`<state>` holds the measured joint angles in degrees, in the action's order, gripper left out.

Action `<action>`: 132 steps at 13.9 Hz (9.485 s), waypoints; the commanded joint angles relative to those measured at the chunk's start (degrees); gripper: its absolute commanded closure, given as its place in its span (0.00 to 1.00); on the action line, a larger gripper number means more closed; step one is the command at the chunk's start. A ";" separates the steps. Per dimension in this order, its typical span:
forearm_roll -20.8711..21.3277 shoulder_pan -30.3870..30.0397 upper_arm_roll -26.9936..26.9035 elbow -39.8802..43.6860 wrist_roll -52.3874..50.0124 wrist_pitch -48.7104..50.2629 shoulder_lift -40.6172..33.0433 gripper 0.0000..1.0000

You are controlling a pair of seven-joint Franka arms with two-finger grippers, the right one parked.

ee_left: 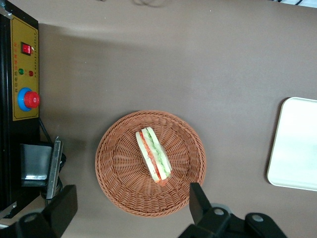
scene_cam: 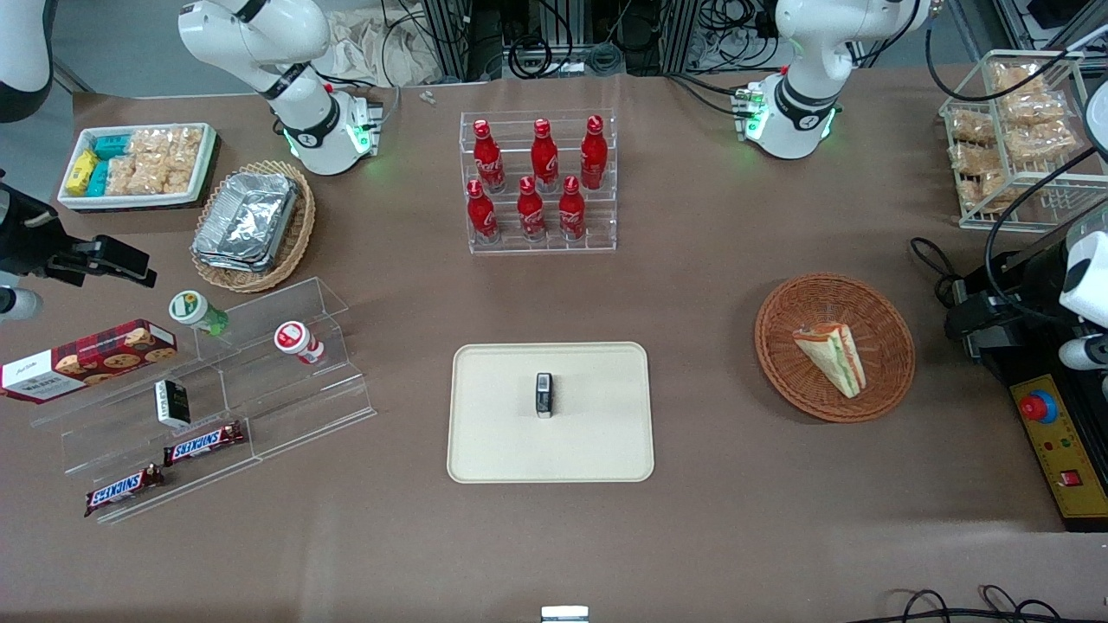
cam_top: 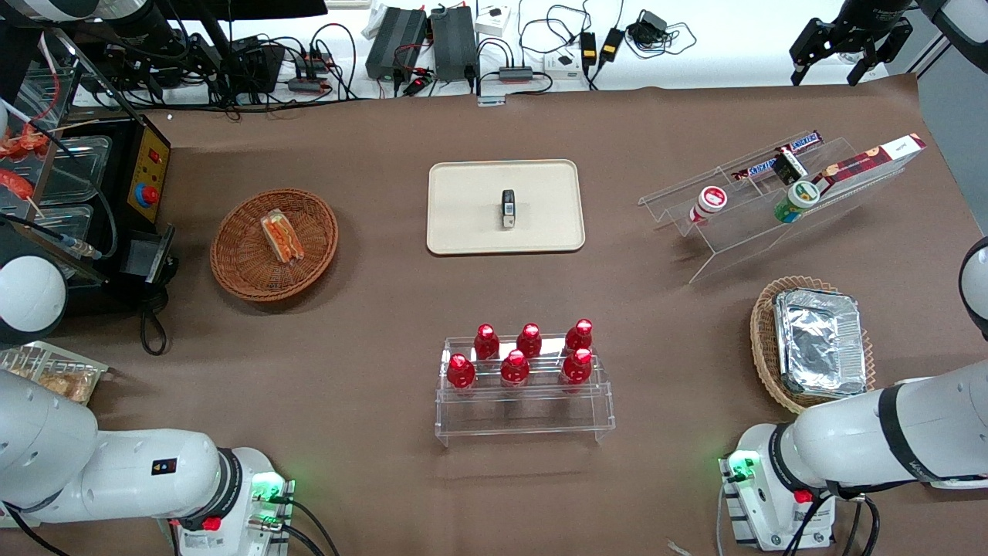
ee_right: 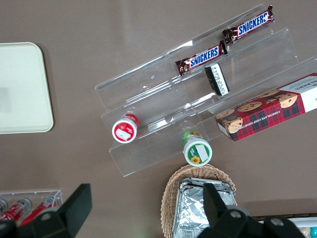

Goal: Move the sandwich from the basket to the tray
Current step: 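Move the left gripper over the sandwich in the wicker basket, then lower the left gripper and close it on the sandwich, then lift the sandwich out of the basket with the left gripper, then carry the sandwich over the cream tray beside the black box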

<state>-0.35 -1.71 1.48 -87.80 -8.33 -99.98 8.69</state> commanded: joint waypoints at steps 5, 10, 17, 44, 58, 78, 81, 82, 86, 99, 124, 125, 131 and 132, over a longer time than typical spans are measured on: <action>0.18 -0.13 0.54 1.85 -0.55 1.72 1.33 0.00; 0.26 0.13 0.63 1.50 -1.60 1.90 2.56 0.00; -0.88 -0.05 0.63 -7.45 -25.18 -5.02 2.48 0.00; -0.17 3.29 0.63 -39.81 -39.66 -37.82 1.50 0.00; -0.26 3.47 0.63 -40.96 -39.66 -42.66 5.38 0.00; 0.44 3.73 0.63 -25.88 -37.48 -25.14 2.74 0.57; 0.27 3.29 0.63 -13.92 -33.88 -11.76 3.62 0.56; 0.27 3.21 0.63 -10.58 -31.95 -9.03 4.05 0.56; 0.53 3.29 0.54 -1.16 -20.96 -2.33 5.72 0.56; 3.43 17.79 1.07 10.62 -20.68 -2.14 19.33 0.79; 1.85 29.92 3.35 28.21 -31.93 -15.77 46.16 0.75; 1.76 29.92 3.35 28.21 -31.93 -15.77 46.16 0.75; 1.41 31.07 3.35 27.69 -33.69 -13.93 45.98 0.74; 1.23 31.07 3.35 27.77 -33.69 -13.23 45.98 0.74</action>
<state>0.63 28.89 5.17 -62.34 -40.69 -115.42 53.76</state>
